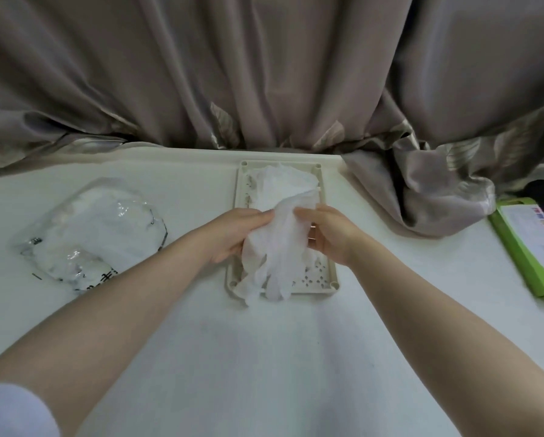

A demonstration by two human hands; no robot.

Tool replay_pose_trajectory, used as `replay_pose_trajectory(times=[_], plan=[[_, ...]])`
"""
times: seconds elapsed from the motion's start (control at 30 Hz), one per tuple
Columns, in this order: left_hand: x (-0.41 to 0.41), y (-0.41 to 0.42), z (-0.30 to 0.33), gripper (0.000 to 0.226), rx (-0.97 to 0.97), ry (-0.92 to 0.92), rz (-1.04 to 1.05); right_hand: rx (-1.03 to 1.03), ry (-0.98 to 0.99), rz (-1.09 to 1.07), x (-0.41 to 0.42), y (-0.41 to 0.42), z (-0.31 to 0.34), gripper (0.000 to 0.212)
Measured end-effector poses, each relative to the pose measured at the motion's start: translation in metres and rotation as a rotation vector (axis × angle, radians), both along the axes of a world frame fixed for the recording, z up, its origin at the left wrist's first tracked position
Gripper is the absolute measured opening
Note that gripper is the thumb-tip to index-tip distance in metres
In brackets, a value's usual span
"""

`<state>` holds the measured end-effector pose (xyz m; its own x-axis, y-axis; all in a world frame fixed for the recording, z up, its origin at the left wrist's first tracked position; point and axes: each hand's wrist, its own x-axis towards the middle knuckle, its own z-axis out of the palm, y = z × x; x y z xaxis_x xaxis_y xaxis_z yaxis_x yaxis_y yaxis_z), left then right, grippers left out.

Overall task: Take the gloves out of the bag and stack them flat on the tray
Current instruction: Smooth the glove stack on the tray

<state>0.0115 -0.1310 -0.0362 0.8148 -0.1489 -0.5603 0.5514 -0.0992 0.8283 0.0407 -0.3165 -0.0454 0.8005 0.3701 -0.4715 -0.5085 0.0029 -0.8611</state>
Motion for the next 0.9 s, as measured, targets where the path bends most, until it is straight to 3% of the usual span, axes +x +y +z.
replay_pose_trajectory(times=[0.1,0.27,0.37,0.5,0.6,0.7,0.77,0.9], plan=[[0.013,0.003,-0.012,0.009,0.049,-0.098,-0.027,-0.054,0.002,-0.071,0.010,0.006,-0.007,0.017],[0.034,0.001,-0.025,0.024,0.237,-0.315,0.040,0.053,-0.154,-0.080,0.028,0.011,-0.007,0.032],[0.045,0.003,-0.030,0.035,0.314,-0.460,0.011,0.071,-0.142,-0.126,0.048,0.012,-0.010,0.047],[0.056,0.006,-0.039,0.025,0.487,-0.551,-0.129,-0.193,-0.121,-0.173,0.068,0.016,-0.022,0.026],[0.060,0.009,-0.050,0.028,0.447,-0.533,-0.201,-0.260,-0.194,-0.170,0.076,0.017,-0.033,0.055],[0.060,0.011,-0.056,0.030,0.486,-0.541,-0.261,-0.359,-0.292,-0.098,0.081,0.017,-0.038,0.030],[0.060,0.012,-0.058,0.032,0.506,-0.531,-0.277,-0.529,-0.352,-0.046,0.085,0.017,-0.039,0.015],[0.060,0.010,-0.063,0.037,0.528,-0.534,-0.277,-0.941,-0.573,0.060,0.089,0.020,-0.041,0.032]])
